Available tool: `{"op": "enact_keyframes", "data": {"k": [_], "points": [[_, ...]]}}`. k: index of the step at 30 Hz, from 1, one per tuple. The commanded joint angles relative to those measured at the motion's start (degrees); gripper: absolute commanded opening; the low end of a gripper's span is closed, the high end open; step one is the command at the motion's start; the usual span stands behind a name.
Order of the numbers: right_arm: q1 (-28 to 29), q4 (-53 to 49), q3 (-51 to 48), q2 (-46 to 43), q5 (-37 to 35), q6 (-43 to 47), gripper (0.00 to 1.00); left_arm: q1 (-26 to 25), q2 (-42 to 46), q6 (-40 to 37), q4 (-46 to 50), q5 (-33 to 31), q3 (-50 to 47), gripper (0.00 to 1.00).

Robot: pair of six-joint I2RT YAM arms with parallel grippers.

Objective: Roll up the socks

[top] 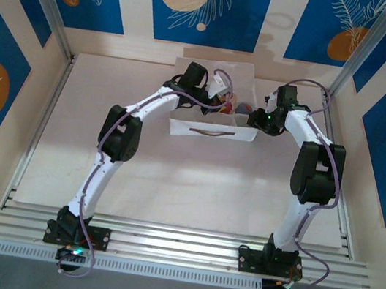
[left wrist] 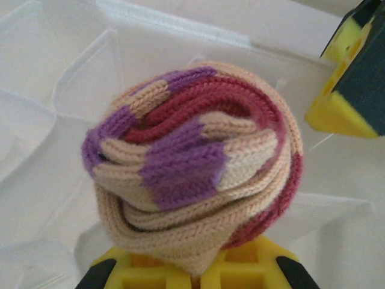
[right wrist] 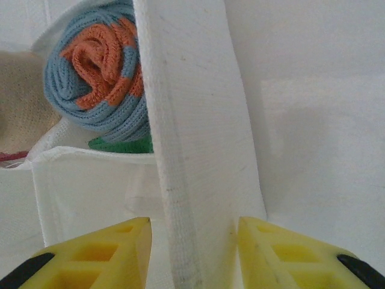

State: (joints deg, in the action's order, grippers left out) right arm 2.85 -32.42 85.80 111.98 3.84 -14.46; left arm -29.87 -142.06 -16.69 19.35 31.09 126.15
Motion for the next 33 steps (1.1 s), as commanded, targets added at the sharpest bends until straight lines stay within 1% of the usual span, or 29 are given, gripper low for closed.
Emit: {"op": "enact_keyframes", "data": {"k": [1,4,6,12,20,23,28,33], "points": [[-0.3,-0.77,0.92,1.55,0.73,1.15,0.42,0.42,-1.91,-2.02,4.12,-2.62,-0.31,0.0],[-0.48,-1.15,1.06,1.67,0.66,1.19,0.42,0.67,-1.75,-2.71,4.64,-3.16,-0.57,0.0],[-0.61,-1.26,1.01,1.66,0.59,1.35,0.42,1.07,-1.24,-1.79,3.69,-2.53,-1.65,0.0],[-1.0,-1.58,0.86,1.89,0.56,1.42,0.42,2.91,2.97,3.2,-5.74,-0.13,-9.65,0.0],[-1.63,-1.71,1.23,2.25,1.26,0.67,0.42,4.79,7.09,6.1,-13.37,3.54,-15.69,0.0],[-1.62,-1.68,1.39,2.25,1.4,0.61,0.42,4.91,7.68,5.52,-13.94,4.14,-16.24,0.0],[-1.62,-1.93,1.47,2.35,1.61,0.55,0.42,4.87,7.13,3.27,-10.23,3.65,-15.05,0.0],[-1.6,-1.98,1.5,2.69,1.96,0.42,0.42,5.0,8.62,4.14,-13.07,5.47,-17.59,0.0]]}}
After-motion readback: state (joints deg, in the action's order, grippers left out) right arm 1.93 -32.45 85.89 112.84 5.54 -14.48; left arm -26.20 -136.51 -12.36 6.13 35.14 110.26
